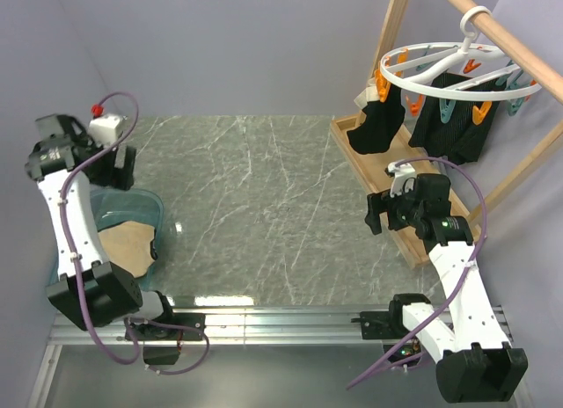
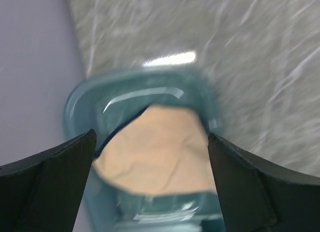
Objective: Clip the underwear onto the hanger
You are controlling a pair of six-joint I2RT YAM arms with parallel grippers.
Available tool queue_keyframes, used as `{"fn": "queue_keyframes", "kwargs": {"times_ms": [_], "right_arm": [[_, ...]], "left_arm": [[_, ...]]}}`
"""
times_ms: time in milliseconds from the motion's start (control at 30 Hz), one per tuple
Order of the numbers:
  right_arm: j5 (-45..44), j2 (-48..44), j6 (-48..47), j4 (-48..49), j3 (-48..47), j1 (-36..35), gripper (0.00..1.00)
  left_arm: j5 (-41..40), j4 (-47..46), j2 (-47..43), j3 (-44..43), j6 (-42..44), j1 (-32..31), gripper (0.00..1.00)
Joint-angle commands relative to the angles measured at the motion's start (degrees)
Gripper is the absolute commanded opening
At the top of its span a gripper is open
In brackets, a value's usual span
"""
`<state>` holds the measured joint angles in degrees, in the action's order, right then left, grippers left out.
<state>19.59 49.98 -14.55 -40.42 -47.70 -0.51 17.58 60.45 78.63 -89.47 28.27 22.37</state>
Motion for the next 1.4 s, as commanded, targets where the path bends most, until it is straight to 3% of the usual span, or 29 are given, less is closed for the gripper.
{"fn": "queue_keyframes", "kwargs": {"times_ms": [0, 167, 367, 567, 867, 1100, 1367], "right_arm": [[0.7, 0.8, -1.1, -0.3, -3.3, -0.5, 1.0], [1.1, 2.1, -1.4, 0.0, -3.4, -0.5, 1.0], [1.5, 3.6, -1.6, 0.1, -3.8, -0.5, 1.0], [1.1, 4.3, -2.0, -0.5, -4.5, -0.6, 1.0], [1.1, 4.8, -1.4, -0.6, -4.4, -1.0, 1.0], [0.9, 5.5, -1.1, -0.8, -4.8, -1.1, 1.0], [0.5, 5.1, -1.8, -1.3, -4.6, -1.1, 1.0]], "left_arm": [[-1.5, 7.7, -3.2, 4.6, 15.1, 6.4, 0.99], [-6.8, 8.8, -3.1, 11.8, 20.8, 14.2, 0.94], [-9.1, 1.0, -4.2, 26.8, 19.5, 14.8, 0.9], [-7.4, -7.1, -0.4, 34.6, 16.2, 14.9, 0.83], [-1.1, -10.5, 5.0, 25.3, 9.4, 12.9, 0.77], [-1.2, -18.5, 8.1, 29.6, 6.4, 8.0, 0.75], [-3.3, -23.7, 11.9, 33.7, 4.8, 6.5, 0.69]]}}
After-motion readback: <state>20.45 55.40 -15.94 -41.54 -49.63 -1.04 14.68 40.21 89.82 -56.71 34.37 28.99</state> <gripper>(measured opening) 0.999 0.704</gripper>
